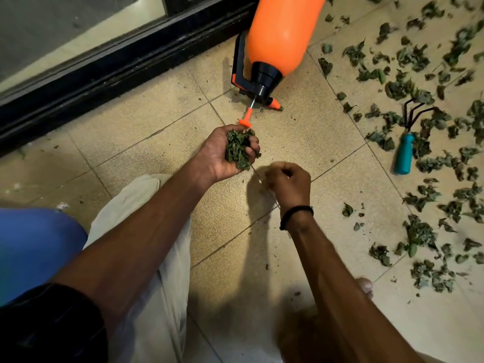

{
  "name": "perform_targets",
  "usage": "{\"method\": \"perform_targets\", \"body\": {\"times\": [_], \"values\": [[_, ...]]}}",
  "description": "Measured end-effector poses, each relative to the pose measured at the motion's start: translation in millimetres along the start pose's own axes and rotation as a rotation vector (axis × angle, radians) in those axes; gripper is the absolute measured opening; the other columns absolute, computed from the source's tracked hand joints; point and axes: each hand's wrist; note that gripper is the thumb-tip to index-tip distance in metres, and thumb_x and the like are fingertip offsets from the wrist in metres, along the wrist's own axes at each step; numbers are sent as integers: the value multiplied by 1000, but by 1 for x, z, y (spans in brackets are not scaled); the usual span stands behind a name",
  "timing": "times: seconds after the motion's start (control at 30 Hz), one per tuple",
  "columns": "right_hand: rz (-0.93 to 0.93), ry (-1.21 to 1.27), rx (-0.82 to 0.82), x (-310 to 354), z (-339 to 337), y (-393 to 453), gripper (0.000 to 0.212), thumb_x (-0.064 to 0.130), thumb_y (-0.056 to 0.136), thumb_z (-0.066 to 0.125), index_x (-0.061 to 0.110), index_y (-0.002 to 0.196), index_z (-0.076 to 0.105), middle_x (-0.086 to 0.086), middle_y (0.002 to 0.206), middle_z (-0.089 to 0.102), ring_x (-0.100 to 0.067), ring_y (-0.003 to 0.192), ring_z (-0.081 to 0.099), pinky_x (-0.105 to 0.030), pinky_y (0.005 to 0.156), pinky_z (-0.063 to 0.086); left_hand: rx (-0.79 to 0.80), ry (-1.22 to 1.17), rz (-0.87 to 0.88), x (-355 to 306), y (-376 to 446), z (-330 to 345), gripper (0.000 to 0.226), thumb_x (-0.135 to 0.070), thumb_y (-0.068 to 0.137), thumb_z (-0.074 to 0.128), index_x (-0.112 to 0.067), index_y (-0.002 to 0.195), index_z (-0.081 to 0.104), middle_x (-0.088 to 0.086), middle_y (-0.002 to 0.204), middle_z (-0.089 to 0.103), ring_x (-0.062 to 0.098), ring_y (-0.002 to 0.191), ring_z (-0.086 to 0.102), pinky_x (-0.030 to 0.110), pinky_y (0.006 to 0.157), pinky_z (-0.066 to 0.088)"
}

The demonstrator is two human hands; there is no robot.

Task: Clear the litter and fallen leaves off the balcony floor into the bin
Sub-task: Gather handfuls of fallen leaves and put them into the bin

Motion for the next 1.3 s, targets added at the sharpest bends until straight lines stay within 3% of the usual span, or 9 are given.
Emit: {"method": "perform_targets", "body": {"times": [0.23, 0.4, 0.53, 0.7, 0.87, 0.93, 1.07, 1.17, 1.3], "values": [[-126, 7, 44, 25, 20, -3, 20, 34, 79, 76, 15, 85, 72, -3, 89, 77, -21, 87, 75, -50, 78, 63, -69, -52, 31, 3, 3, -1, 22, -16, 97, 45, -1, 93, 59, 14, 83, 61, 20, 64, 63, 20, 45, 50], [-246, -104, -32, 33, 24, -9, 7, 23, 85, 71, 17, 87, 70, 4, 82, 75, -12, 77, 75, -43, 74, 63, -167, 7, 75, 9, 11, -4, 25, -18, 100, 45, -1, 95, 63, 14, 83, 65, 18, 63, 64, 17, 43, 48], [-340, -215, -15, 44, 22, -15, 6, 10, 85, 72, 15, 89, 73, 11, 81, 73, 0, 75, 71, -28, 75, 61, -297, 110, 107, 11, 17, -10, 44, -22, 92, 54, 2, 127, 64, 21, 130, 66, 24, 100, 63, 22, 57, 53], [-344, -273, 9, 45, 22, -15, 12, 6, 84, 72, 17, 87, 71, 9, 82, 72, -6, 77, 72, -28, 76, 61, -303, 107, 101, 16, 18, -6, 21, -19, 96, 50, -10, 95, 68, 6, 82, 66, 13, 60, 54, 19, 48, 43], [-381, -283, -2, 47, 20, -17, 10, 9, 84, 74, 17, 88, 70, 10, 80, 71, -2, 74, 69, -25, 73, 60, -379, 163, 103, 27, 15, 2, 26, -22, 90, 55, -8, 103, 72, 8, 96, 67, 20, 85, 62, 27, 89, 48], [-374, -142, -115, 50, 20, -22, 8, 15, 85, 75, 17, 87, 68, 10, 78, 69, -4, 72, 68, -26, 69, 60, -392, 127, 90, 30, 8, 13, 33, -22, 90, 53, -5, 114, 69, 12, 102, 67, 21, 92, 62, 27, 97, 51], [-142, 229, -383, 72, 15, -35, 18, 26, 91, 74, 11, 84, 66, 11, 66, 65, 8, 58, 60, -9, 60, 47, -304, -7, 132, 38, -10, 46, 23, -21, 98, 44, -4, 89, 56, 9, 76, 59, 17, 59, 57, 18, 43, 42], [132, 495, -277, 100, 11, -46, 27, 24, 96, 65, 9, 74, 69, 8, 51, 64, 0, 48, 59, -14, 54, 48, -258, -46, 202, 49, -40, 80, 27, -22, 99, 42, -4, 86, 57, 10, 73, 58, 19, 59, 56, 20, 44, 44], [231, 741, -76, 145, 15, -85, 31, 16, 95, 61, 10, 65, 69, -4, 61, 70, -23, 65, 68, -34, 69, 58, -182, -69, 411, 57, -107, 121, 39, -19, 95, 43, -6, 65, 64, 8, 67, 58, 20, 63, 55, 26, 63, 51]]}}
Point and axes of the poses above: each hand's wrist, its own y-axis towards the middle knuckle, its own z-axis out of the palm, x = y × z
